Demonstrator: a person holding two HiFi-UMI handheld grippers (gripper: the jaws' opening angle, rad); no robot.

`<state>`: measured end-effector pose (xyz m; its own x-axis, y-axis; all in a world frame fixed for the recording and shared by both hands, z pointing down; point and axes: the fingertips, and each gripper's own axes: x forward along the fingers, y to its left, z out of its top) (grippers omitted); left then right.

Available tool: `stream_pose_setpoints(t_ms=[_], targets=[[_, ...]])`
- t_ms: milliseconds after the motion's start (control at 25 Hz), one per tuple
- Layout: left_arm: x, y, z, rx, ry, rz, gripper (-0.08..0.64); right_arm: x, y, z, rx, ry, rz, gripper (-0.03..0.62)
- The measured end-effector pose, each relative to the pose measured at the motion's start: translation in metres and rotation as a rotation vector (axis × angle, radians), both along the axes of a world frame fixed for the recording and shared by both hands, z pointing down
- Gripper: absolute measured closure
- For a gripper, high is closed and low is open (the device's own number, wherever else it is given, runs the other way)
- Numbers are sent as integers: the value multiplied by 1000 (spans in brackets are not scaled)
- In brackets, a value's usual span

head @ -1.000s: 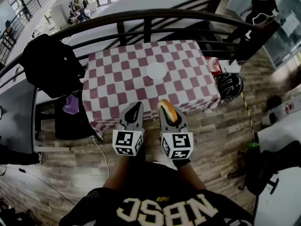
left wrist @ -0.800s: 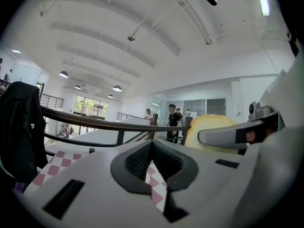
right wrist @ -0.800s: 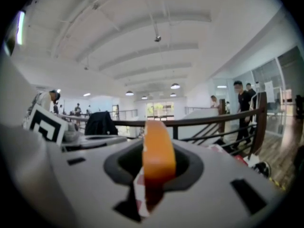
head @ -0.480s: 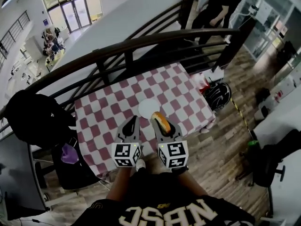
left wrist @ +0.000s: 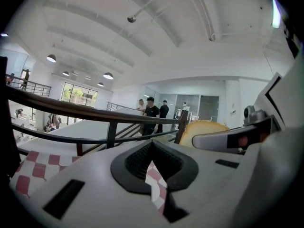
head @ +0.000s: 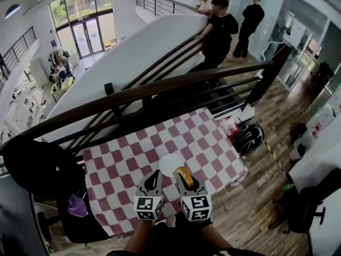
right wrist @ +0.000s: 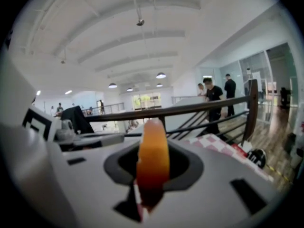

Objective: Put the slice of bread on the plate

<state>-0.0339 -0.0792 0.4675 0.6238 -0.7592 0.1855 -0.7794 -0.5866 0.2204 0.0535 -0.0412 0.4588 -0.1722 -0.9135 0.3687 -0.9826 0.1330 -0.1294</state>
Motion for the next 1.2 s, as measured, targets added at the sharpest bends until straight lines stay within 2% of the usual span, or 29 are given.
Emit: stream_pose_setpoints(t_ms=[200,320,640,720,800,960,1200], targets=[[3,-10,45,-65,-32,-34,541,2,-23,45,-82,-20,-51,483],[1,-19,72,-116,-51,-63,541,3,-31,80,-167,-30,-75,483],[-20,-33,126,-238,-98,-142,541,-3,-53,166,-377,-150,-106,483],[-24,-34,137,-268,-110,-160,541,-6,-63,183,-424,-215,-108,483],[-26,-35,146,-287,-123,-167,541,-8,-77,197,-459,-319,-105,483],[-26,-36,162,-326,-135,-172,541,-7,-109,212,-469,-541,-80,483],[-24,-37,175,-365,-146,-182,541,4,-139,235,-444,-632,-48,483]])
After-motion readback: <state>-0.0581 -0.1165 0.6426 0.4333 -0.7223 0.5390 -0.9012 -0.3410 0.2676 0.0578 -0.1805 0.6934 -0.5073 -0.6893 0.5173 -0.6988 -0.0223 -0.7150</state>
